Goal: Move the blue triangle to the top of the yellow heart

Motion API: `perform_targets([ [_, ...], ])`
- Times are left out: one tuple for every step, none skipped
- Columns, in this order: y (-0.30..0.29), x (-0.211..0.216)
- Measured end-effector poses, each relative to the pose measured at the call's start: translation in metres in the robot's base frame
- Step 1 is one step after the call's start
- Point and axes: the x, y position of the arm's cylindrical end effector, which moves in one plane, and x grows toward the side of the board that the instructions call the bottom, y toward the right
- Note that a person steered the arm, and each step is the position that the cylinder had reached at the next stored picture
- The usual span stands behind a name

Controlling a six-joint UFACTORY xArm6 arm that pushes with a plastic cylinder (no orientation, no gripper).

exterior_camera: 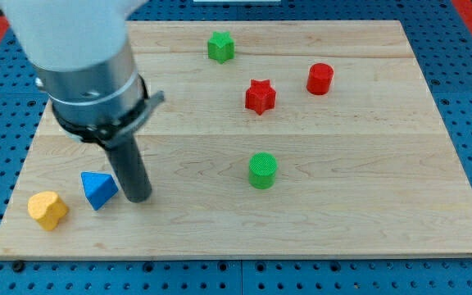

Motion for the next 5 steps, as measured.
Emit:
perform_targets([
  [-0.026,-0.006],
  [-0.063,0.0],
  [-0.03,-0.058],
  [0.005,-0.156],
  [0.023,-0.231],
])
